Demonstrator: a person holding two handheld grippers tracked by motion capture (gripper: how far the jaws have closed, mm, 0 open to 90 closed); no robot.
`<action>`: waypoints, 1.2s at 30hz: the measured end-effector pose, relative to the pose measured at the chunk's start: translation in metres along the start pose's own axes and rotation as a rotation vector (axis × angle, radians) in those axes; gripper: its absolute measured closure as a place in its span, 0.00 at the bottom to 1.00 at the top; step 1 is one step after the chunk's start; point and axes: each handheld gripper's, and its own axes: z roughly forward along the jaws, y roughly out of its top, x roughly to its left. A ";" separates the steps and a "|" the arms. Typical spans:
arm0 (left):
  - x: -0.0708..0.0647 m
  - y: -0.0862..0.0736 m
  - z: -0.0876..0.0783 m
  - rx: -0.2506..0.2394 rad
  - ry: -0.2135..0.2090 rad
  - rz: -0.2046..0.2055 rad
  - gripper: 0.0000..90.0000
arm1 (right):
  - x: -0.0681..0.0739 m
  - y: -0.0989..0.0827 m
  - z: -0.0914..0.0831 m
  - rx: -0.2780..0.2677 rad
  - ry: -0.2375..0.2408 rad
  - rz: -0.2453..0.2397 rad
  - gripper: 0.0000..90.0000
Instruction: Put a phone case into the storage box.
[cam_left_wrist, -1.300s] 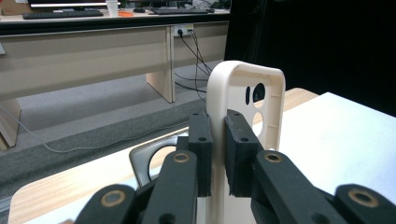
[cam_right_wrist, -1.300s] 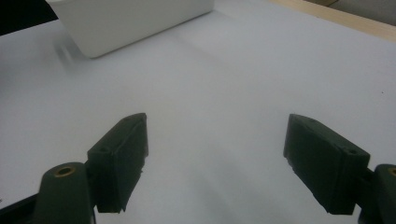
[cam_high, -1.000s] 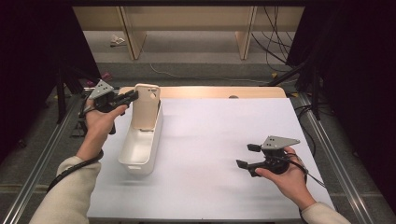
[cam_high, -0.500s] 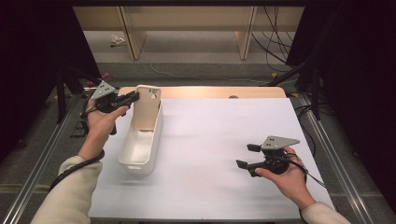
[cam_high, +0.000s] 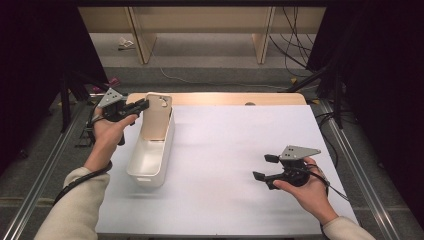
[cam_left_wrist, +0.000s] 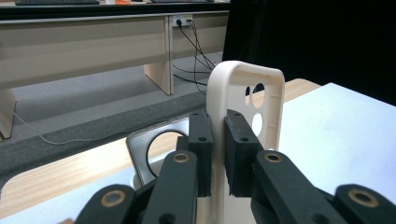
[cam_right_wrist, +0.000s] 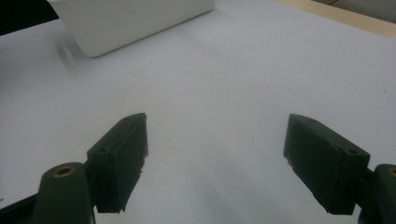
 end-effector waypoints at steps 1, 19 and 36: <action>0.000 0.000 0.000 0.000 0.000 0.000 0.91 | 0.000 0.000 0.000 0.001 0.001 0.000 0.25; 0.002 -0.005 0.001 0.008 0.003 -0.006 0.91 | 0.000 0.000 0.000 -0.001 0.002 0.000 0.25; 0.004 -0.010 0.003 0.019 0.007 -0.017 0.91 | 0.000 0.000 0.000 -0.001 0.002 0.000 0.25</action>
